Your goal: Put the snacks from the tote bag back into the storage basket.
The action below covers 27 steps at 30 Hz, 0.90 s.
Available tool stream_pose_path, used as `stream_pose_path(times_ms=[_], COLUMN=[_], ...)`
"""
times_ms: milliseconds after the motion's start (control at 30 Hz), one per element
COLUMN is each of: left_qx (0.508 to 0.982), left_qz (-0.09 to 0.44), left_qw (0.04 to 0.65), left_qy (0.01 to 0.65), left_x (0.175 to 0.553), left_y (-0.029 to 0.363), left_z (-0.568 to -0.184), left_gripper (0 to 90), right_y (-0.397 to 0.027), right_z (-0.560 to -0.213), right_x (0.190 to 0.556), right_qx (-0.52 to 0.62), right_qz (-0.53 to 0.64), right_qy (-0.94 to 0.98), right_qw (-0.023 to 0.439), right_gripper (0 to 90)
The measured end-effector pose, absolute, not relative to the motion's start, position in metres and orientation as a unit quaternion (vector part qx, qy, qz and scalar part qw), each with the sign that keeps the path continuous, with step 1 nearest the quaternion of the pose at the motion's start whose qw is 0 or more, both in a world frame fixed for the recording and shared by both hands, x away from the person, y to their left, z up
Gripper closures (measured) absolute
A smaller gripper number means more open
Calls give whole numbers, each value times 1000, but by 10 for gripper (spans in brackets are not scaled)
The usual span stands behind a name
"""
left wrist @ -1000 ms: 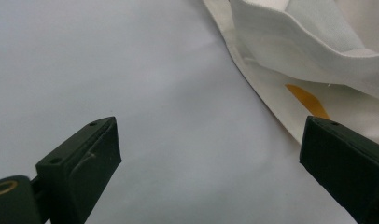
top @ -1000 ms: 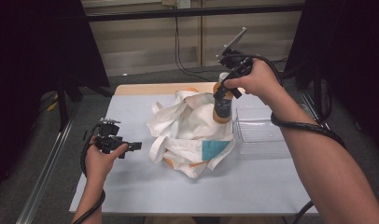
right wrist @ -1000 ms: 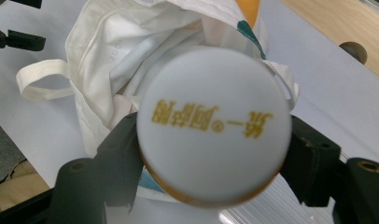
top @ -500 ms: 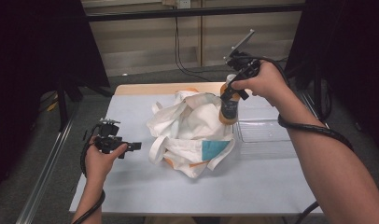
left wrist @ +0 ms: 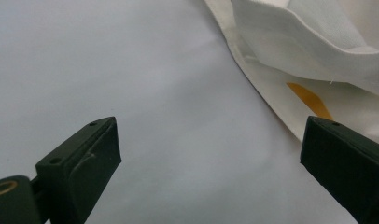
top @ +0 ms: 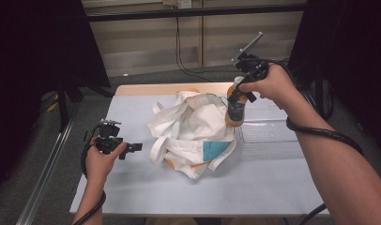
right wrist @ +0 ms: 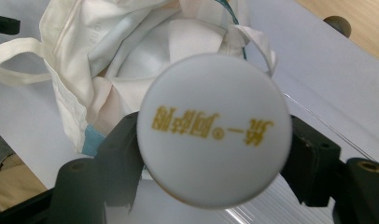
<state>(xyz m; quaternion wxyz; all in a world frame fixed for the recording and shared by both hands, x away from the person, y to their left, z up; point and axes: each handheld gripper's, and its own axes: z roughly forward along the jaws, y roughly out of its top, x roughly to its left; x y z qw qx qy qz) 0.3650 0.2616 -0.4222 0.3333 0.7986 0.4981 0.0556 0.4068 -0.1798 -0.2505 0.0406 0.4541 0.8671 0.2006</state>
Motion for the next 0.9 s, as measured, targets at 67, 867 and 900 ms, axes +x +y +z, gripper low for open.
stream_pose_path(times_ms=[67, 867, 900], left_qx=[798, 800, 801], left_qz=[55, 55, 57], left_qw=[334, 328, 327], left_qy=[499, 499, 499], left_x=[365, 365, 365], left_y=[262, 261, 261], left_z=[-423, -424, -424], left_gripper=[49, 49, 49], right_y=[-182, -207, -208], right_z=[-251, -257, -257], right_x=[406, 399, 398], right_qx=[457, 467, 469], right_qz=[201, 205, 205], right_qy=[866, 859, 858], right_qw=[42, 41, 42], right_gripper=[301, 301, 301])
